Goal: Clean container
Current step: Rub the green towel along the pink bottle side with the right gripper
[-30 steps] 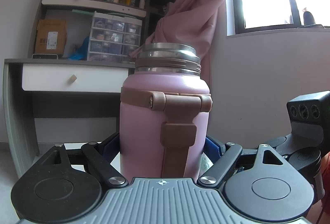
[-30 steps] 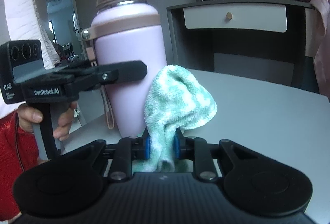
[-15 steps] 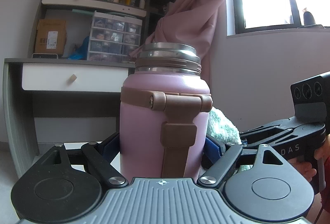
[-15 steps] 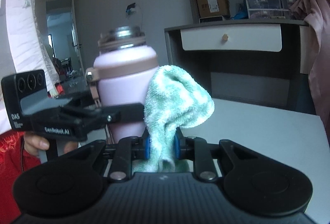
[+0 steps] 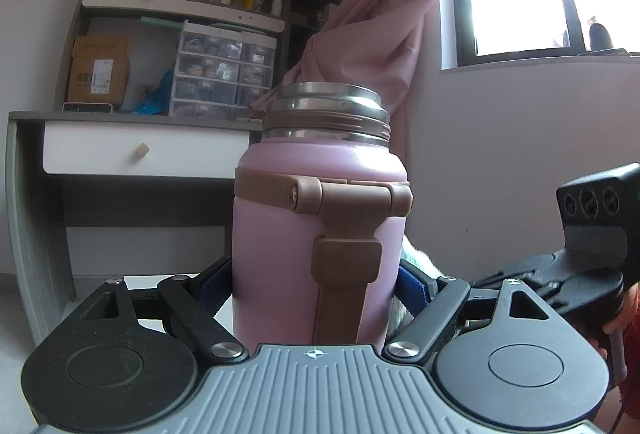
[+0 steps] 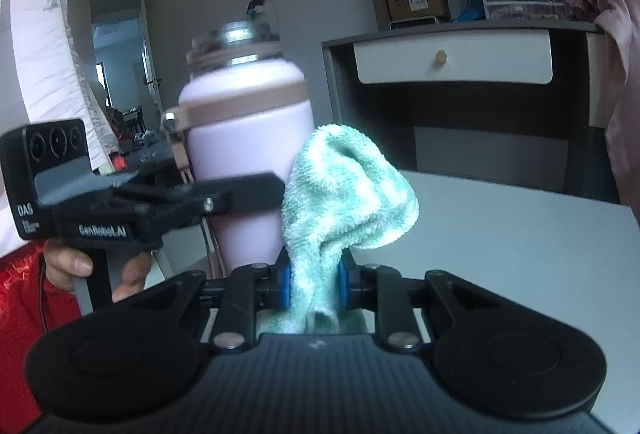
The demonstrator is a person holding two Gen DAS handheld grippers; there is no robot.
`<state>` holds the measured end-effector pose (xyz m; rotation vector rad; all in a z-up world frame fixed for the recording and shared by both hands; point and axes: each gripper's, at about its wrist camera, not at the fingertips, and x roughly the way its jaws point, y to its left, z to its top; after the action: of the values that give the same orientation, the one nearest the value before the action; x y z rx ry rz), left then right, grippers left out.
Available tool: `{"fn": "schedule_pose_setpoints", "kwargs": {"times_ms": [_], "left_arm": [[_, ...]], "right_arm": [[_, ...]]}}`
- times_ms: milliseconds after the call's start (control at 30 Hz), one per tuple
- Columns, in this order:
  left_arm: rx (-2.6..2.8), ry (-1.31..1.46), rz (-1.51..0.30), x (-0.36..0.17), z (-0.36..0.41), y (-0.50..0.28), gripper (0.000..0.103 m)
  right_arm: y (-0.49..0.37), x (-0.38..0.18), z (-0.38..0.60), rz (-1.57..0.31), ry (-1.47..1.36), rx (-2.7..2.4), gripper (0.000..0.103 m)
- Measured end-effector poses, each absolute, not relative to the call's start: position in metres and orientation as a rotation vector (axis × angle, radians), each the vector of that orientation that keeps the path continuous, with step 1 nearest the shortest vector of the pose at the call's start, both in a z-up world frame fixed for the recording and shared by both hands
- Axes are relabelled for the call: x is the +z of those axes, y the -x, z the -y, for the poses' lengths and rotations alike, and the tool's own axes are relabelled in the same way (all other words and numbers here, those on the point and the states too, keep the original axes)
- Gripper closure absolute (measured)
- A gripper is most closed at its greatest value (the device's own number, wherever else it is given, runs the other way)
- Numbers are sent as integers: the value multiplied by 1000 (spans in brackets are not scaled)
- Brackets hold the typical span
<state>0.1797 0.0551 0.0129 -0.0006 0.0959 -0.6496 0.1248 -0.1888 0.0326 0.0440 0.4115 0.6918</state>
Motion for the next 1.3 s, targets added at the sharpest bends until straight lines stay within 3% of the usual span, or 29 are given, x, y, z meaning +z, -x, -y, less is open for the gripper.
{"fn": "schedule_pose_setpoints", "kwargs": {"times_ms": [567,967,1300], "left_arm": [[-651,-6,-97,15,-57,-176,19],[-652,-3,-100,15,-57,-176,19],[-652,-2,-100,12,-57,-178,19]], "right_arm": [[-125,17,183,-486,-43,678,81],[-118,61,195,-321,-26,670,81],[-123,48,192,-342,-10,686,81]]}}
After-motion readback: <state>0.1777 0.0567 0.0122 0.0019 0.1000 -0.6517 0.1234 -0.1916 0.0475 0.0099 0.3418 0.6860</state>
